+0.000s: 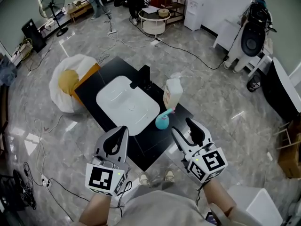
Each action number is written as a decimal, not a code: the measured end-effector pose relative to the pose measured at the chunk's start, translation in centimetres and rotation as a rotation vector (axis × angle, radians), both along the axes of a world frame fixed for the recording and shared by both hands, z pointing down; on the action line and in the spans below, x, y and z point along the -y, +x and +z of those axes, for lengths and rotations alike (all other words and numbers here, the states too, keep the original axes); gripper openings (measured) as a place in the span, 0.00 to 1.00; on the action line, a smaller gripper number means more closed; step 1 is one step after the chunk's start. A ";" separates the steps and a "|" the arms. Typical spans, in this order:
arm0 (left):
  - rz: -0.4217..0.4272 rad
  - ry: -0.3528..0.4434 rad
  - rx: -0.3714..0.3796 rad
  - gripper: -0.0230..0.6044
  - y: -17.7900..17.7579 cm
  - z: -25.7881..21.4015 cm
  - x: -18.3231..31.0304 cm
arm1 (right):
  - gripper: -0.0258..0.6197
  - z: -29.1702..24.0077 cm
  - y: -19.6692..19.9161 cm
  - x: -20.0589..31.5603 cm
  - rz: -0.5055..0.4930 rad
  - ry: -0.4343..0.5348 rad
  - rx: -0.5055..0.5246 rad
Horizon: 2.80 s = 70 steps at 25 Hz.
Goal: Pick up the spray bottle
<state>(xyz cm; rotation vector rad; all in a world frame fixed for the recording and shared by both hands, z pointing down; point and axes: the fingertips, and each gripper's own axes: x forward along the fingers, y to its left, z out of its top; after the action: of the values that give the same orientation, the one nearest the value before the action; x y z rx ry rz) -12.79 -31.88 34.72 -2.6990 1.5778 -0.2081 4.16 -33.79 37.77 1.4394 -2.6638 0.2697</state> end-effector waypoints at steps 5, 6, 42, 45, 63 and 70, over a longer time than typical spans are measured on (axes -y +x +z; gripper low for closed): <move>0.002 -0.030 0.021 0.07 0.9 2.2 2.2 | 0.44 5.2 -0.6 2.5 -0.023 -0.062 -0.048; 0.002 -0.038 0.027 0.07 0.9 2.8 2.6 | 0.44 6.2 -0.8 2.9 -0.030 -0.074 -0.059; 0.087 -0.409 0.112 0.07 0.4 20.0 5.0 | 0.31 25.3 -2.1 12.0 0.120 -0.290 -0.242; 0.091 -0.410 0.108 0.07 0.4 19.6 4.8 | 0.29 24.2 -2.4 11.7 0.097 -0.275 -0.228; 0.069 -0.224 0.018 0.07 -1.4 8.6 5.4 | 0.28 4.4 -3.0 6.6 -0.038 -0.033 -0.133; 0.015 -0.093 -0.017 0.07 -3.5 2.0 4.9 | 0.28 -4.1 -3.3 2.7 -0.083 0.100 -0.127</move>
<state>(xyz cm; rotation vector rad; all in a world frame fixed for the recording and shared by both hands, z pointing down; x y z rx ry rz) -16.33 -36.73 36.75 -2.7878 1.5903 -0.2656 0.83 -36.47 33.68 1.3200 -2.6597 0.0371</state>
